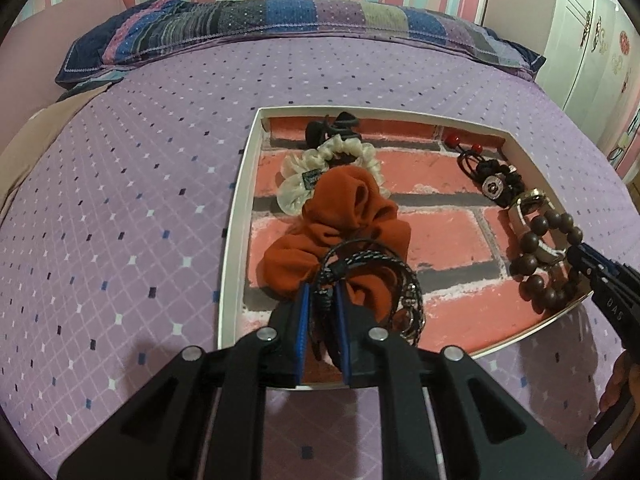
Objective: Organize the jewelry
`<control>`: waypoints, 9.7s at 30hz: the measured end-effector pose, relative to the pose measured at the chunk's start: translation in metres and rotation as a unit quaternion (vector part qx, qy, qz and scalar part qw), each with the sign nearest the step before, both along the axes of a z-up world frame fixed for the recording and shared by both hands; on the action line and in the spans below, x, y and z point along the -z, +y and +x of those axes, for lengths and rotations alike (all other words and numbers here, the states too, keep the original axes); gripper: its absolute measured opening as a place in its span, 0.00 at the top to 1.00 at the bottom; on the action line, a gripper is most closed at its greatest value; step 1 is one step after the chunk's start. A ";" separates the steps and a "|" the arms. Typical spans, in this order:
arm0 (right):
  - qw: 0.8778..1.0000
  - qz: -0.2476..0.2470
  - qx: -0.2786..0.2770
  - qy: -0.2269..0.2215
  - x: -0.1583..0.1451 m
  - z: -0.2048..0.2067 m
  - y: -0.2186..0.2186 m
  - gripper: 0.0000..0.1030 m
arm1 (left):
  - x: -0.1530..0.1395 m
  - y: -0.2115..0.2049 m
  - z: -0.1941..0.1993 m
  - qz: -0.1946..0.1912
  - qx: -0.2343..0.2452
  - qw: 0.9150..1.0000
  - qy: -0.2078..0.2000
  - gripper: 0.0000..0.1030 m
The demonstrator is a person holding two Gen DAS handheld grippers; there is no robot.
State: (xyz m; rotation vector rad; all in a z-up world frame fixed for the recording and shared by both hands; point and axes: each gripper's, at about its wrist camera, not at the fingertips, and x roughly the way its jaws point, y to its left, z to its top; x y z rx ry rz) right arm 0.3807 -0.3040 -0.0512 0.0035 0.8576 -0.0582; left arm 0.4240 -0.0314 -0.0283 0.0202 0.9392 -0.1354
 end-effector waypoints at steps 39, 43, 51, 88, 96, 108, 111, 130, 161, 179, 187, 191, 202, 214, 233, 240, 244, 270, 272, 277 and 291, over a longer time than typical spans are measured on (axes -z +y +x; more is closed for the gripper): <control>0.995 -0.010 -0.002 -0.099 -0.072 -0.135 0.014 0.04 | -0.080 0.058 -0.144 -0.018 -0.004 0.996 -0.092 0.14; 0.996 -0.002 -0.003 -0.094 -0.063 -0.157 0.020 0.04 | -0.068 0.066 -0.168 -0.015 -0.013 0.996 -0.086 0.14; 0.996 -0.003 -0.009 -0.085 -0.044 -0.192 0.036 0.04 | -0.039 0.073 -0.203 -0.021 -0.025 0.997 -0.069 0.14; 0.999 0.004 -0.013 -0.046 0.001 -0.222 0.051 0.04 | 0.001 0.067 -0.203 -0.036 -0.021 0.998 -0.044 0.14; 0.999 -0.008 -0.025 -0.032 0.006 -0.213 0.061 0.20 | 0.003 0.065 -0.194 -0.035 -0.010 0.998 -0.044 0.17; 0.999 0.002 -0.040 -0.010 0.016 -0.203 0.064 0.52 | 0.014 0.064 -0.185 -0.044 0.001 0.999 -0.025 0.45; 0.999 0.004 -0.043 -0.010 0.017 -0.202 0.064 0.59 | 0.014 0.063 -0.183 -0.039 0.000 0.999 -0.023 0.62; 0.997 0.037 -0.061 -0.013 0.015 -0.202 0.062 0.92 | 0.002 0.062 -0.193 -0.046 0.011 0.998 -0.041 0.77; 0.992 0.030 -0.074 -0.094 -0.066 -0.142 0.053 0.92 | -0.087 0.023 -0.152 -0.064 0.031 0.991 -0.111 0.78; 0.994 0.025 -0.053 -0.089 -0.078 -0.037 0.030 0.92 | -0.071 -0.019 -0.047 -0.055 0.040 0.994 -0.090 0.78; 0.997 0.025 -0.040 -0.054 -0.037 -0.013 0.020 0.92 | -0.034 -0.016 -0.022 -0.045 0.030 0.996 -0.066 0.78; 0.998 0.018 -0.036 -0.042 -0.021 -0.010 0.019 0.92 | -0.018 -0.013 -0.021 -0.031 0.021 0.997 -0.064 0.77; 0.999 0.013 -0.029 -0.027 -0.004 -0.006 0.017 0.92 | -0.016 -0.011 -0.022 -0.018 0.019 0.997 -0.066 0.76; 0.999 0.013 -0.035 -0.009 0.000 -0.006 0.021 0.67 | -0.023 -0.011 -0.037 -0.026 0.019 0.997 -0.069 0.54; 0.995 0.011 -0.040 -0.087 -0.082 -0.090 0.025 0.04 | -0.094 0.016 -0.127 -0.034 0.000 0.990 -0.135 0.15; 0.994 0.012 -0.044 -0.101 -0.103 -0.145 0.035 0.04 | -0.103 0.024 -0.182 -0.007 -0.012 0.988 -0.156 0.10; 0.993 0.014 -0.046 -0.104 -0.110 -0.179 0.043 0.04 | -0.104 0.031 -0.207 -0.008 -0.027 0.987 -0.155 0.10; 0.991 -0.008 -0.023 -0.130 -0.144 -0.305 0.061 0.04 | -0.130 0.030 -0.314 -0.004 -0.045 0.983 -0.176 0.08; 0.991 -0.008 -0.022 -0.132 -0.146 -0.307 0.060 0.04 | -0.130 0.030 -0.315 -0.005 -0.045 0.983 -0.176 0.08; 0.991 -0.010 -0.019 -0.132 -0.148 -0.307 0.059 0.04 | -0.130 0.030 -0.315 0.000 -0.050 0.983 -0.178 0.08; 0.991 -0.009 -0.011 -0.134 -0.148 -0.307 0.057 0.04 | -0.133 0.027 -0.318 0.009 -0.048 0.981 -0.188 0.08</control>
